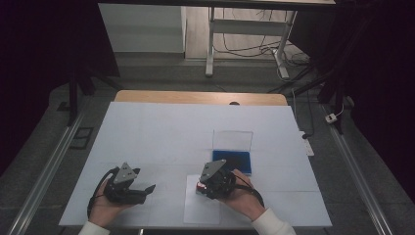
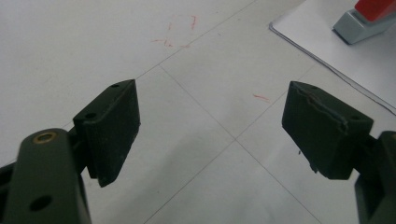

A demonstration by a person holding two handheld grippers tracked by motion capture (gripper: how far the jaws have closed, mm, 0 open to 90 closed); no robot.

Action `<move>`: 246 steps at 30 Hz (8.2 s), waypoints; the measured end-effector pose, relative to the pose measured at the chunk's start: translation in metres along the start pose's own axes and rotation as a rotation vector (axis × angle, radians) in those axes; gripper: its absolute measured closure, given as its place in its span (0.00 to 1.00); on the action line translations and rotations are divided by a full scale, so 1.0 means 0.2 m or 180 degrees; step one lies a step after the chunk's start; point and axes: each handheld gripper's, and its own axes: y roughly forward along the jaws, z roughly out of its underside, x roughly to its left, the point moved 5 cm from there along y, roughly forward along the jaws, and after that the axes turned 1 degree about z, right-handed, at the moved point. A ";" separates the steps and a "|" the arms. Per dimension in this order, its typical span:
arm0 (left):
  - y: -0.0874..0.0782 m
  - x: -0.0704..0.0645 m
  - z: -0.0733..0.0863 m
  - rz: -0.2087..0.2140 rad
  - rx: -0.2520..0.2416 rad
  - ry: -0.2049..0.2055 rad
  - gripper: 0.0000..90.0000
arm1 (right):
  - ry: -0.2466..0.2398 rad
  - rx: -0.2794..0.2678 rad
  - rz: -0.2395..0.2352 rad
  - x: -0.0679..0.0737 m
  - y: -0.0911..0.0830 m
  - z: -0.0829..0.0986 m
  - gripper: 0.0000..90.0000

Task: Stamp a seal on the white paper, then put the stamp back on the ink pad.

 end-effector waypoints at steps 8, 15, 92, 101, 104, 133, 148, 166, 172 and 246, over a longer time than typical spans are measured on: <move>0.00 0.00 0.00 -0.0001 0.0006 0.0007 0.21 | -0.0001 0.0018 0.0000 0.00 0.02 0.00 0.77; 0.00 0.00 0.00 0.0003 0.0009 0.0001 0.21 | 0.0000 0.0020 -0.0027 -0.01 0.02 0.01 0.77; 0.01 0.00 0.00 0.0001 0.0005 0.0012 0.21 | 0.0290 -0.0210 -0.0054 -0.07 -0.11 -0.04 0.77; 0.01 0.00 0.00 -0.0003 0.0011 0.0022 0.21 | 0.0376 -0.0385 -0.0001 -0.11 -0.21 -0.04 0.77; 0.01 0.00 0.00 -0.0009 0.0010 0.0023 0.21 | 0.0379 -0.0371 0.0022 -0.12 -0.21 -0.04 0.77; 0.01 0.00 0.01 -0.0025 0.0026 0.0028 0.21 | 0.0736 -0.0554 0.0465 -0.31 -0.35 0.06 0.77; 0.01 0.00 0.01 -0.0027 0.0038 0.0031 0.21 | 0.0963 -0.0556 0.0722 -0.44 -0.38 0.15 0.77; 0.01 0.00 0.01 -0.0016 0.0047 0.0043 0.21 | 0.0991 -0.0265 0.0847 -0.54 -0.27 0.22 0.77; 0.02 0.00 0.01 -0.0008 0.0056 0.0041 0.21 | 0.0997 -0.0148 0.0869 -0.54 -0.23 0.25 0.77; 0.01 -0.05 0.02 0.0062 0.0060 -0.0031 0.21 | 0.1149 -0.0892 0.1079 -0.26 -0.55 0.86 0.45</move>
